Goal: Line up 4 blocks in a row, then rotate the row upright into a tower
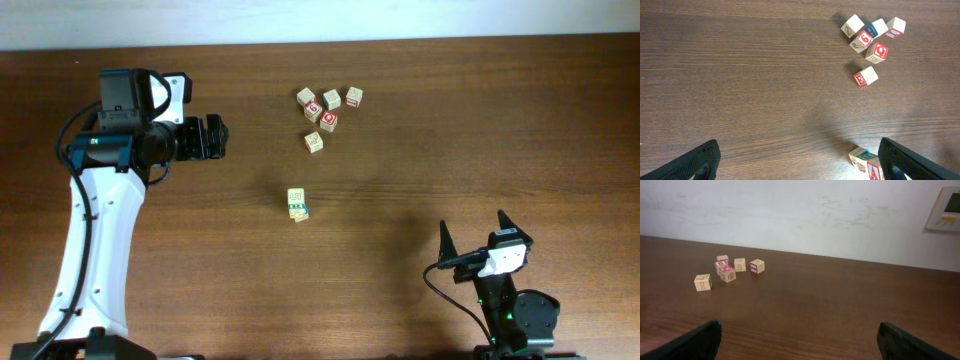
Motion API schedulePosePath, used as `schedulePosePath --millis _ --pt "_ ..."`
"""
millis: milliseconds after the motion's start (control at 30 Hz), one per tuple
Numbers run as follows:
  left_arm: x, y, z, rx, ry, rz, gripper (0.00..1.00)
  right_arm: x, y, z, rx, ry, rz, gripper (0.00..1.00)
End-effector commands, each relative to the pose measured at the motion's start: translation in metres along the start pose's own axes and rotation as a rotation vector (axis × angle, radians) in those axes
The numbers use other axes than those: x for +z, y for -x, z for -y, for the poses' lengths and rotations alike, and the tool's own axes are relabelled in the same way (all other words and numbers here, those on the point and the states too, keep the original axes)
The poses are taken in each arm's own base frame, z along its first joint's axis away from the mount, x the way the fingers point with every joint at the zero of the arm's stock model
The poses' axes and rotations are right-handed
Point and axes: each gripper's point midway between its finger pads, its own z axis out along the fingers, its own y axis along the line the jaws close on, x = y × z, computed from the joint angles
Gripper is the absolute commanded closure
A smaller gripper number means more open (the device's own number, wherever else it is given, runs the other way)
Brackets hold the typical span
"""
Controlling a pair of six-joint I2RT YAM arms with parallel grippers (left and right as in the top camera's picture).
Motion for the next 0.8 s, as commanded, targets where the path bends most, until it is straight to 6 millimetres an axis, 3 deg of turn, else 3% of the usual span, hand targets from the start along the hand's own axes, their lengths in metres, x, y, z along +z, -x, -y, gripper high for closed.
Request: schedulePosePath --millis 0,267,333,367,433,600,633,767 --pt "-0.005 0.004 -0.001 0.001 0.002 0.017 0.01 0.0 -0.003 0.0 -0.002 0.002 -0.004 0.02" --pt "-0.012 0.004 0.001 0.005 0.002 0.032 0.01 0.0 -0.003 0.0 -0.002 0.002 -0.004 0.02" --pt "-0.022 -0.012 0.006 0.011 -0.002 0.036 0.01 0.0 -0.003 0.0 -0.002 0.002 -0.004 0.01" --pt "-0.025 -0.031 0.004 0.02 0.029 0.037 0.01 0.0 -0.003 0.0 -0.002 0.002 -0.004 0.01" --pt "-0.032 -0.048 0.001 0.05 0.056 0.166 0.01 0.0 -0.003 0.0 -0.002 0.002 -0.004 0.01" --pt "-0.06 -0.076 -0.001 0.198 0.109 0.718 0.01 0.0 -0.003 0.0 -0.002 0.002 -0.004 0.01" --pt "-0.062 -0.092 -0.001 0.279 0.137 0.814 0.01 0.0 -0.003 0.0 -0.002 0.002 -0.004 0.02" --pt "-0.067 -0.125 -0.002 0.41 0.201 0.931 0.01 0.0 -0.003 0.0 -0.002 0.002 -0.004 0.01"
